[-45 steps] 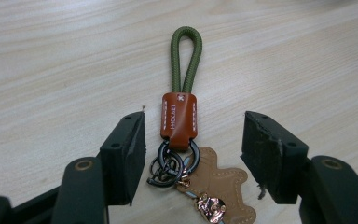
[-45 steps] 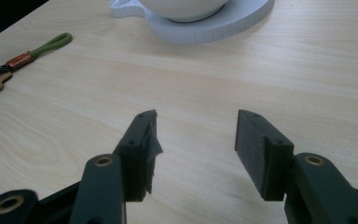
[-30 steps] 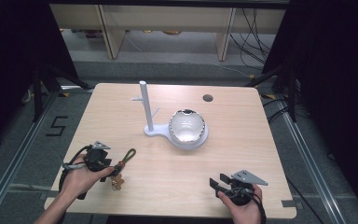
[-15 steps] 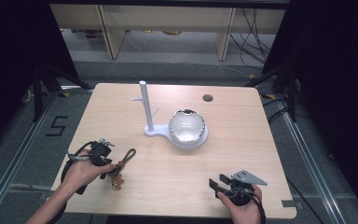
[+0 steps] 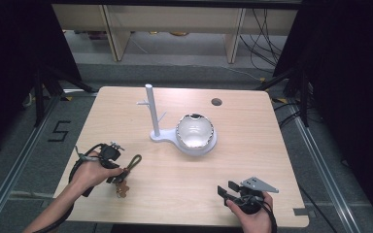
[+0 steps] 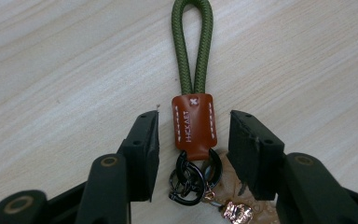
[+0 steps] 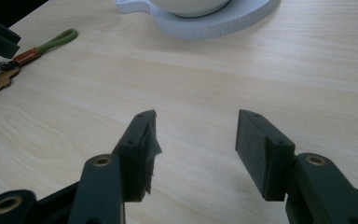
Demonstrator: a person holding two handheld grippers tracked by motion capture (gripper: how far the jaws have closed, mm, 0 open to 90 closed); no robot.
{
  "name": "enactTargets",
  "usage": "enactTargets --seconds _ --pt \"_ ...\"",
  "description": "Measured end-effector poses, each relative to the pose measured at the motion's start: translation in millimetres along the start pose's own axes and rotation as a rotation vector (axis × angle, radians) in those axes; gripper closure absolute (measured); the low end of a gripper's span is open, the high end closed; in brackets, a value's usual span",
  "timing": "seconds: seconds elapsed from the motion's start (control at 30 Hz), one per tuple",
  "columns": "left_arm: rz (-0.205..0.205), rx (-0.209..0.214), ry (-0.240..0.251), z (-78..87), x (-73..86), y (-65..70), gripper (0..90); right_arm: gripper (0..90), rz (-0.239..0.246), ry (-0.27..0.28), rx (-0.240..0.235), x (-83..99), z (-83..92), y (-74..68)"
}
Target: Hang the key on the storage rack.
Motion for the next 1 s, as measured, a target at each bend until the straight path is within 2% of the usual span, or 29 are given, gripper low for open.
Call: enactTargets --seconds 0.03,0.07,0.13,0.2,0.27,0.3,0.37,0.4,0.43,0.47,0.5,0.53,0.57,0.63,0.67,0.7,0.73,0.8,0.87,0.9,0.93,0.97,1.0 --pt "-0.006 -0.006 -0.015 0.5 0.2 0.3 53.4 48.8 0.000 -0.001 -0.001 0.2 -0.1 -0.1" --pt "0.013 0.001 -0.013 -0.9 -0.1 2.5 53.7 48.8 0.009 0.014 -0.017 -0.2 -2.7 -0.4" --pt "-0.012 -0.002 -0.022 -2.3 -0.9 2.2 54.3 48.8 -0.001 0.004 -0.013 0.7 -1.9 -1.3" --pt "-0.018 -0.006 -0.034 -4.0 -1.4 3.2 54.8 48.8 -0.005 0.003 -0.018 1.0 -1.9 -1.9" --pt "0.011 -0.003 -0.043 -6.4 -1.3 6.8 55.4 48.8 -0.014 0.000 -0.023 1.5 -1.9 -3.1" --pt "-0.018 -0.012 -0.048 -6.9 -1.9 5.1 55.6 48.8 -0.006 0.001 -0.023 1.3 -2.0 -2.7" --pt "-0.032 -0.020 -0.062 -8.7 -2.2 4.2 56.1 48.8 -0.005 0.000 -0.024 1.2 -1.7 -2.9" --pt "0.010 -0.020 -0.062 -10.6 -2.0 7.4 56.3 48.8 -0.004 0.000 -0.025 1.2 -1.6 -3.0" --pt "0.005 -0.018 -0.068 -11.4 -2.1 7.1 56.4 48.8 -0.004 0.000 -0.025 1.2 -1.7 -3.0" --pt "-0.027 -0.020 -0.077 -11.8 -2.5 4.7 56.6 48.8 -0.004 -0.001 -0.025 1.3 -1.8 -3.0" --pt "-0.016 -0.024 -0.075 -12.8 -3.1 5.5 56.9 48.8 -0.033 -0.019 -0.012 3.0 -0.1 -4.8" --pt "-0.025 -0.020 -0.082 -13.4 -3.1 5.1 57.2 48.8 -0.037 -0.024 -0.010 3.7 -0.2 -5.0" --pt "-0.018 -0.028 -0.081 -14.3 -3.3 5.2 57.5 48.8 0.006 -0.011 -0.005 2.3 -1.3 -1.0" --pt "-0.010 -0.028 -0.082 -15.7 -3.8 5.1 58.1 48.8 0.003 -0.010 -0.005 2.3 -1.2 -1.2" --pt "-0.007 -0.032 -0.082 -15.7 -4.0 5.0 58.5 48.8 -0.003 -0.012 -0.013 2.4 -0.8 -2.1" --pt "-0.008 -0.031 -0.083 -16.0 -4.0 4.6 58.9 48.8 -0.058 -0.032 -0.012 4.4 0.9 -6.4" --pt "-0.014 -0.032 -0.082 -16.3 -4.3 3.8 59.6 48.8 -0.040 -0.005 -0.030 2.5 -1.5 -6.0" --pt "0.010 -0.029 -0.079 -18.1 -3.8 5.7 60.8 48.8 -0.038 -0.005 -0.027 2.8 -1.4 -5.4" --pt "-0.007 -0.033 -0.088 -18.6 -3.4 4.2 61.9 48.8 -0.038 -0.005 -0.028 2.9 -1.4 -5.4" --pt "-0.005 -0.032 -0.085 -18.8 -3.8 4.2 62.5 48.8 -0.012 -0.001 -0.028 2.1 -1.5 -2.9" --pt "-0.004 -0.031 -0.086 -18.7 -3.8 4.0 63.4 48.8 -0.058 -0.014 -0.025 3.7 -0.2 -6.8" --pt "-0.002 -0.030 -0.085 -18.8 -3.9 4.0 64.1 48.8 -0.044 -0.008 -0.025 3.2 -0.7 -5.5" --pt "-0.006 -0.028 -0.089 -18.4 -3.6 3.6 64.8 48.8 -0.005 0.000 -0.024 2.3 -1.7 -2.3"
Point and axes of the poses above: each handheld gripper's, and its own axes: z roughly backward along the jaws, x roughly out of its underside, y roughly to its right, the point moved 8 cm from there along -z, roughly forward along the jaws, and after that the axes turned 3 degrees about -z, right-handed, at the moved point
